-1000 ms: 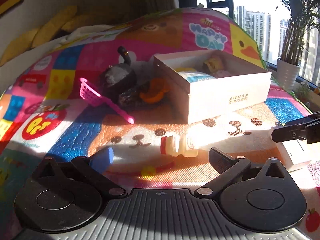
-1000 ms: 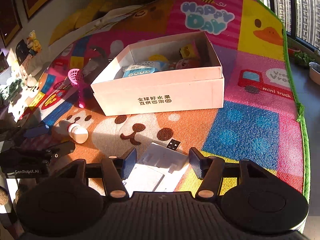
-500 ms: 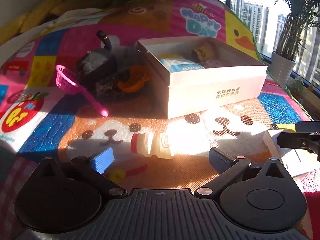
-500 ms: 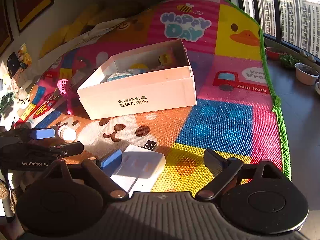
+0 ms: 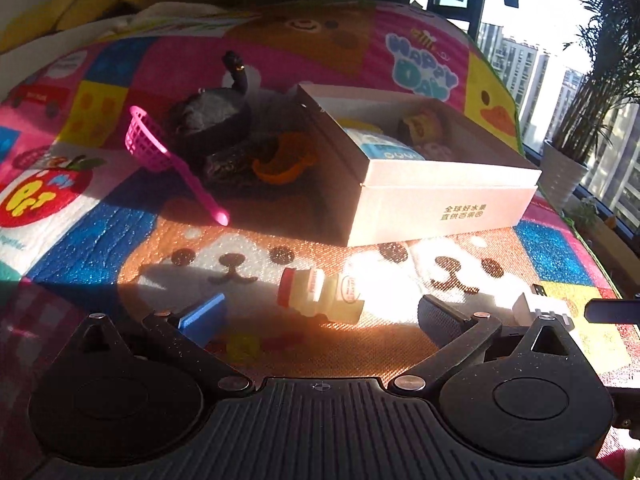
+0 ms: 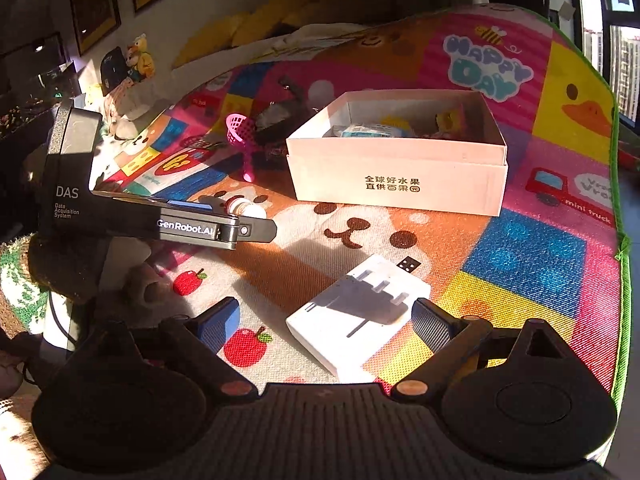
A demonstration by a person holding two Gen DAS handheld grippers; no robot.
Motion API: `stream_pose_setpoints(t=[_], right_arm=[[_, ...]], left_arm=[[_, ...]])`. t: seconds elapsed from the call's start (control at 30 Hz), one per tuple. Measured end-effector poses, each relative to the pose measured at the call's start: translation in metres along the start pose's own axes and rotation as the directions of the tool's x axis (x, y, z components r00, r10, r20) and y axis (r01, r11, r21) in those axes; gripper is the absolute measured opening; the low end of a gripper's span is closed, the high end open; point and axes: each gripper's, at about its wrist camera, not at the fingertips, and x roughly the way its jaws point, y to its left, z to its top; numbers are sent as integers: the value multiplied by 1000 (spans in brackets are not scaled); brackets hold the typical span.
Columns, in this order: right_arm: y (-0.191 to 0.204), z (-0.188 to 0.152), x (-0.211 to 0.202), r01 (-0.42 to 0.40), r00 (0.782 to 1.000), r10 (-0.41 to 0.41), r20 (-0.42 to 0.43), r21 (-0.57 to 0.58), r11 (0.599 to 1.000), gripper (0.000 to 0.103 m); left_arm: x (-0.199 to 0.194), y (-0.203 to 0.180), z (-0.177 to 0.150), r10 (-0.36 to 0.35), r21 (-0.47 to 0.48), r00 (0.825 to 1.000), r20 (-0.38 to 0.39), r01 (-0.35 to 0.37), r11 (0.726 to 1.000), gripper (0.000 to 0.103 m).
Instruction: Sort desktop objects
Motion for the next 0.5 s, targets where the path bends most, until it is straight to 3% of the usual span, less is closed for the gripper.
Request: stream_pose_setpoints(t=[0.13,0.2,0.33,0.5], right_arm=[[-3,4,5,71,998,-70,11,-110,991,103],[-4,4,12,78,997,-80,-8,-145,986,103],[-2,2,23,54,997,-65,-37,-246,968,103],[1,7,33,-1,997,-20,-69,-289,957,103]], left_arm=[[-1,1,0,-5,-11,1000,5,5,1000,103],[-1,2,0,-8,-16,1000,7,8,1000,103],[-1,2,0,-6,-14,1000,7,6,1000,103],[-1,3,0,-9,-16,1000,8,9,1000,103]])
